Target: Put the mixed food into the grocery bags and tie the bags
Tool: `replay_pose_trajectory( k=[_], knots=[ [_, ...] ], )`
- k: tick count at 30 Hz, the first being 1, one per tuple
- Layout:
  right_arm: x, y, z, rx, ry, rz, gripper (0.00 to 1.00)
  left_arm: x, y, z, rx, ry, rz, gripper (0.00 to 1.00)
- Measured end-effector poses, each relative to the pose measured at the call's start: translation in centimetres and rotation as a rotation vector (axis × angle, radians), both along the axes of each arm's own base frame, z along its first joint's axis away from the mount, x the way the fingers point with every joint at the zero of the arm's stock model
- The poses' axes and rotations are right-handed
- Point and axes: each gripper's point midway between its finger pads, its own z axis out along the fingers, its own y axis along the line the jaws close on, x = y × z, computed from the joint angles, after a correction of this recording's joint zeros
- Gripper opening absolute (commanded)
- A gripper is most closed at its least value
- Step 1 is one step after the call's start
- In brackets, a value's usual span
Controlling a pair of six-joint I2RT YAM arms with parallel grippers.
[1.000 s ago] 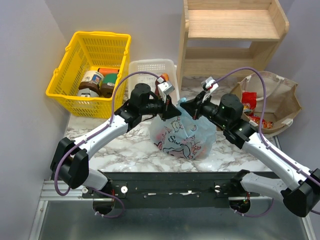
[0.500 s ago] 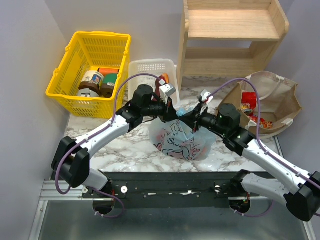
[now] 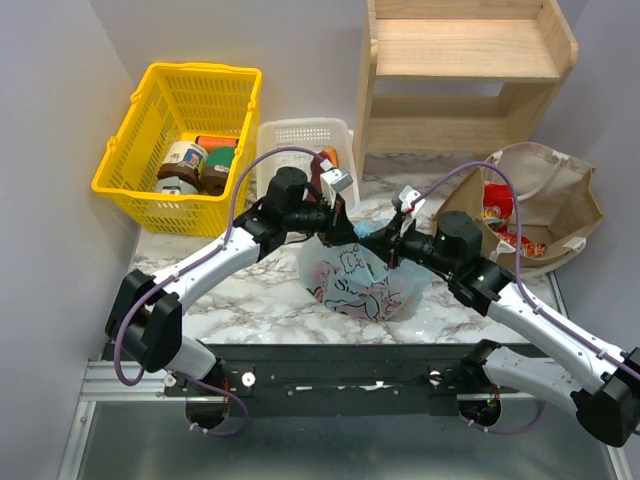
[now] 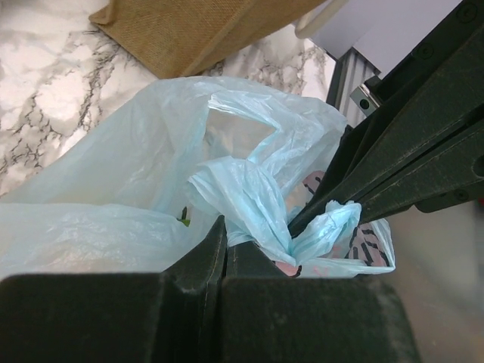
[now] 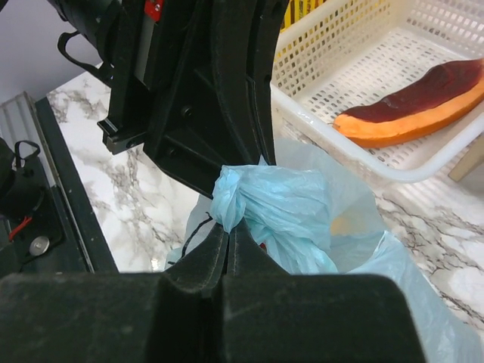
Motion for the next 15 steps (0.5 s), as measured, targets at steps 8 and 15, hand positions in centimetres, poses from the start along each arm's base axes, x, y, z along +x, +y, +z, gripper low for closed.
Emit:
replay_pose_trajectory(
  k=[8, 15],
  knots=[
    [-0.8, -0.6, 0.3, -0.019, -0.022, 0.012, 0.49, -0.2, 0.0, 0.5, -0.006, -0.009, -0.035, 0.00],
    [-0.9, -1.5, 1.4, -0.013, 0.043, -0.052, 0.89, 0.2, 0.6, 0.2, 0.021, -0.068, -0.053, 0.00]
  ],
)
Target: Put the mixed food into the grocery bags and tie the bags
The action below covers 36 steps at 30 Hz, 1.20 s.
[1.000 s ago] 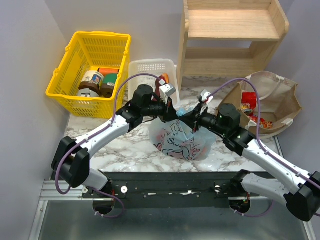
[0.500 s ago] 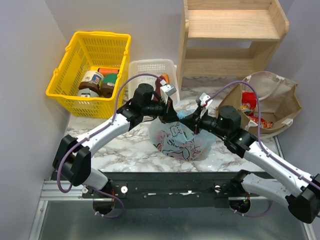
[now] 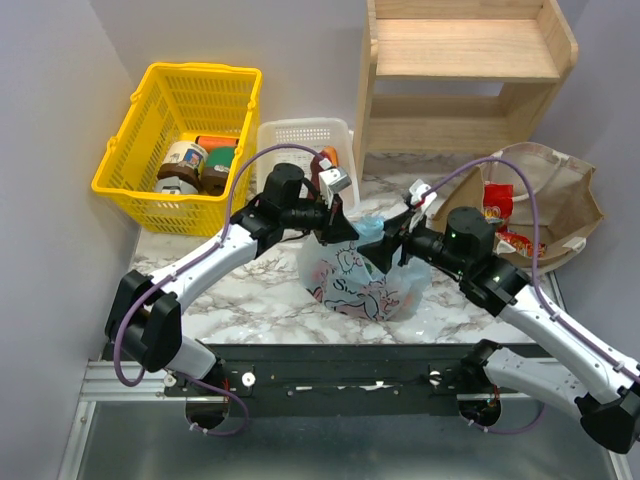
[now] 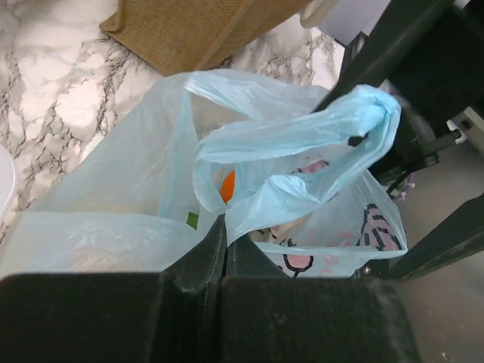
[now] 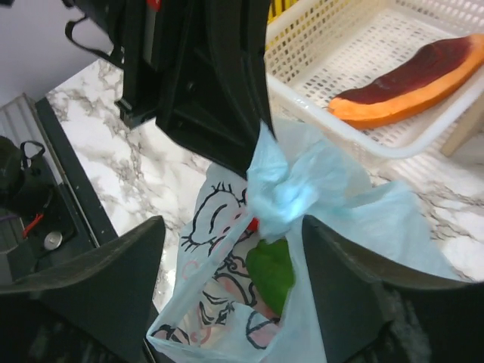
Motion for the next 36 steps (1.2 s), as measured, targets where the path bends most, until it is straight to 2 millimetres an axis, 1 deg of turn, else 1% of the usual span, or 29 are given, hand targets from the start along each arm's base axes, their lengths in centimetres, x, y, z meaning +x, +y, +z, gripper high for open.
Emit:
replay_pose_trajectory(
  k=[2, 3, 6, 8, 9, 11, 14, 16, 18, 23, 28, 31, 32, 34, 35, 36],
  knots=[
    [0.3, -0.1, 1.7, 0.018, -0.016, -0.018, 0.93, -0.2, -0.1, -0.1, 0.004, -0.012, -0.014, 0.00],
    [0.4, -0.2, 2.9, 0.029, -0.029, -0.028, 0.94, -0.3, -0.1, -0.1, 0.004, -0.018, -0.022, 0.00],
    [1.6, -0.5, 6.1, 0.063, -0.062, -0.058, 0.95, -0.7, -0.3, -0.1, 0.004, -0.030, -0.041, 0.00],
    [2.7, -0.9, 7.3, 0.075, -0.068, -0.085, 0.94, -1.0, -0.5, -0.1, 0.004, -0.037, -0.055, 0.00],
    [3.5, -1.2, 7.6, 0.077, -0.063, -0.101, 0.94, -1.1, -0.6, -0.1, 0.005, -0.041, -0.061, 0.00],
    [4.8, -1.6, 7.3, 0.075, -0.036, -0.120, 0.91, -1.4, -0.6, -0.1, 0.008, -0.045, -0.067, 0.00],
    [5.9, -1.8, 5.2, 0.053, 0.045, -0.133, 0.88, -1.6, -0.5, 0.0, 0.014, -0.052, -0.073, 0.00],
    [5.8, -1.5, 3.8, 0.038, 0.107, -0.119, 0.85, -1.7, -0.4, 0.0, 0.018, -0.055, -0.072, 0.00],
    [5.4, -1.1, 2.8, 0.039, 0.155, -0.102, 0.81, -1.7, -0.3, -0.1, 0.024, -0.055, -0.070, 0.00],
    [4.2, -0.6, 1.9, 0.059, 0.230, -0.064, 0.70, -1.5, -0.2, -0.3, 0.035, -0.056, -0.058, 0.00],
    [3.5, -0.4, 1.4, 0.075, 0.292, -0.053, 0.64, -1.2, -0.1, -0.4, 0.041, -0.059, -0.043, 0.00],
    [3.3, -0.4, 1.1, 0.074, 0.318, -0.056, 0.56, -1.1, -0.1, -0.4, 0.044, -0.062, -0.034, 0.00],
    [3.2, -0.4, 1.0, 0.074, 0.326, -0.057, 0.50, -1.1, -0.1, -0.4, 0.044, -0.063, -0.032, 0.00],
    [3.2, -0.4, 1.0, 0.076, 0.333, -0.059, 0.42, -1.0, 0.0, -0.3, 0.045, -0.065, -0.028, 0.00],
    [3.1, -0.4, 1.0, 0.078, 0.334, -0.059, 0.32, -1.0, 0.0, -0.3, 0.045, -0.066, -0.027, 0.00],
    [3.1, -0.4, 1.1, 0.081, 0.336, -0.058, 0.27, -1.0, 0.0, -0.3, 0.044, -0.066, -0.027, 0.00]
  ],
)
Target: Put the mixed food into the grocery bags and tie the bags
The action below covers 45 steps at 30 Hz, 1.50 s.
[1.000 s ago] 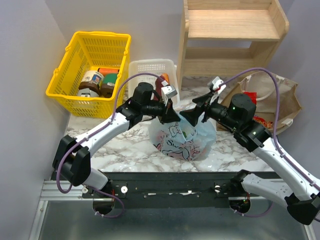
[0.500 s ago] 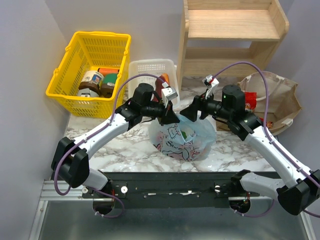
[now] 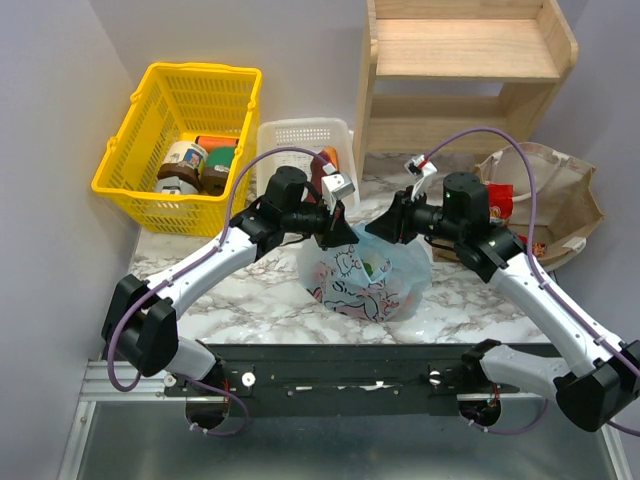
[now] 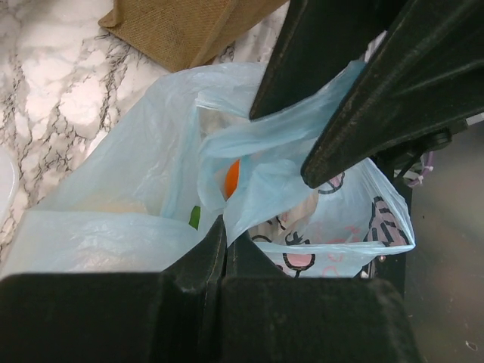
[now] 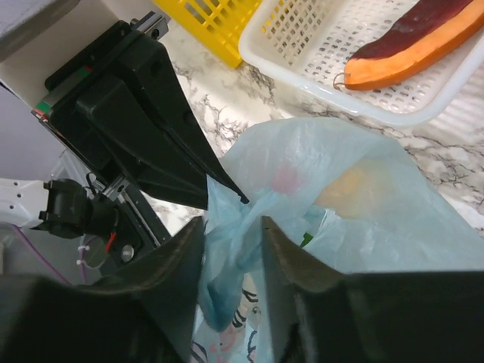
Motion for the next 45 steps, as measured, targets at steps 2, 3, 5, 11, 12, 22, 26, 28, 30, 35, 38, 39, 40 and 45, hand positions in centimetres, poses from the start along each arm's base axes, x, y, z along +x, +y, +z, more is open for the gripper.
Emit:
replay_pose_trajectory(
  k=[2, 3, 5, 11, 12, 22, 26, 28, 30, 35, 38, 39, 40, 45],
  knots=[
    [-0.2, 0.0, 0.2, 0.007, 0.000, 0.002, 0.16, 0.0, 0.0, 0.0, -0.001, 0.005, 0.002, 0.00],
    [-0.3, 0.0, 0.4, 0.012, -0.002, 0.005, 0.14, 0.0, 0.0, 0.0, -0.001, 0.007, 0.003, 0.00],
    [-0.5, 0.1, 0.8, 0.023, -0.012, 0.013, 0.13, -0.1, 0.0, 0.1, -0.004, 0.018, 0.007, 0.00],
    [-1.7, 0.6, 1.8, 0.040, -0.043, 0.048, 0.13, -0.1, -0.2, 0.3, -0.017, 0.039, 0.017, 0.00],
    [-1.9, 0.8, 1.8, 0.040, -0.044, 0.058, 0.13, -0.1, -0.3, 0.3, -0.017, 0.045, 0.019, 0.00],
    [-4.1, 1.9, -1.8, -0.004, 0.011, 0.121, 0.14, -0.1, -0.3, 0.2, -0.014, 0.089, 0.053, 0.00],
    [-4.4, 1.9, -3.2, -0.027, 0.029, 0.115, 0.17, -0.3, -0.4, 0.1, -0.011, 0.104, 0.054, 0.00],
    [-4.5, 1.8, -3.7, -0.038, 0.032, 0.111, 0.18, -0.4, -0.4, 0.1, -0.011, 0.109, 0.056, 0.00],
    [-4.5, 1.6, -4.1, -0.050, 0.033, 0.103, 0.19, -0.3, -0.4, 0.2, -0.015, 0.115, 0.059, 0.00],
    [-4.2, 1.3, -4.7, -0.078, 0.016, 0.089, 0.20, -0.3, -0.6, 0.6, -0.032, 0.134, 0.065, 0.00],
    [-3.9, 1.1, -4.9, -0.094, 0.002, 0.080, 0.20, -0.7, -0.7, 0.8, -0.047, 0.158, 0.052, 0.03],
    [-3.9, 1.1, -5.0, -0.099, -0.001, 0.080, 0.20, -0.9, -0.8, 0.8, -0.051, 0.171, 0.040, 0.05],
    [-3.9, 1.0, -5.1, -0.103, -0.004, 0.081, 0.20, -1.0, -0.9, 0.7, -0.052, 0.180, 0.035, 0.08],
    [-4.0, 0.8, -5.5, -0.118, -0.015, 0.079, 0.20, -1.3, -0.9, 0.1, -0.042, 0.224, 0.015, 0.29]
  ],
)
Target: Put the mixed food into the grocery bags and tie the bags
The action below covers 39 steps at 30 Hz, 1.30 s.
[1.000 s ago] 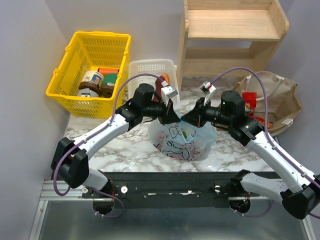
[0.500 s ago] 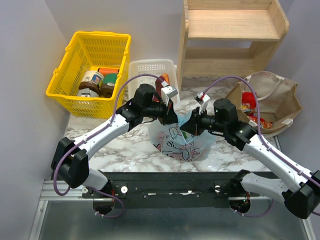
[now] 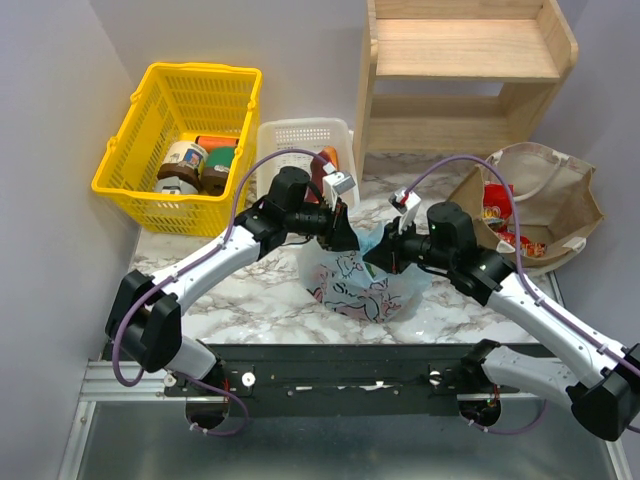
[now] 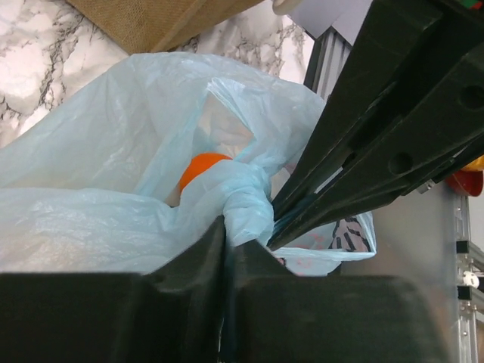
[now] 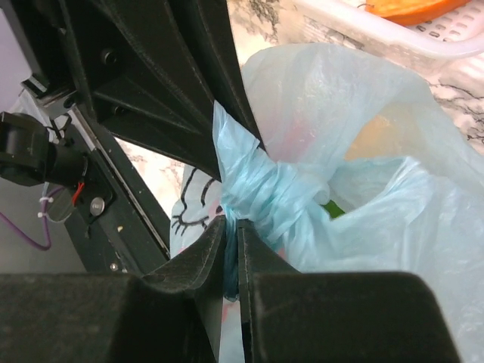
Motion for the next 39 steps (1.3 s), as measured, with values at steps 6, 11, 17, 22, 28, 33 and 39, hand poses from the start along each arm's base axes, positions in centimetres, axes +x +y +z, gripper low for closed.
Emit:
replay_pose_trajectory(
  k=[6, 11, 17, 22, 28, 33, 39],
  knots=[
    [-0.2, -0.4, 0.9, 0.009, -0.042, -0.002, 0.20, -0.5, 0.5, -0.6, 0.036, 0.024, -0.009, 0.44],
    [-0.2, -0.4, 0.9, 0.008, -0.048, 0.000, 0.20, -1.0, 0.7, -0.6, 0.042, 0.031, -0.029, 0.50],
    [-0.1, -0.4, 0.9, 0.006, -0.051, 0.002, 0.20, -1.7, 0.5, 0.2, 0.014, 0.041, -0.070, 0.56],
    [-0.1, -0.4, 0.9, 0.006, -0.052, 0.002, 0.20, -1.8, 0.3, 0.9, -0.009, 0.050, -0.079, 0.56],
    [-0.2, -0.4, 0.7, 0.004, -0.054, 0.004, 0.20, -1.4, -0.2, 1.7, -0.044, 0.061, -0.066, 0.48],
    [-0.2, -0.5, 0.5, 0.000, -0.061, 0.008, 0.20, -0.8, -0.8, 1.2, -0.050, 0.095, -0.055, 0.37],
    [-0.3, -0.4, 0.5, -0.005, -0.072, 0.020, 0.24, -0.4, -1.1, 0.6, -0.049, 0.130, -0.045, 0.22]
  ],
)
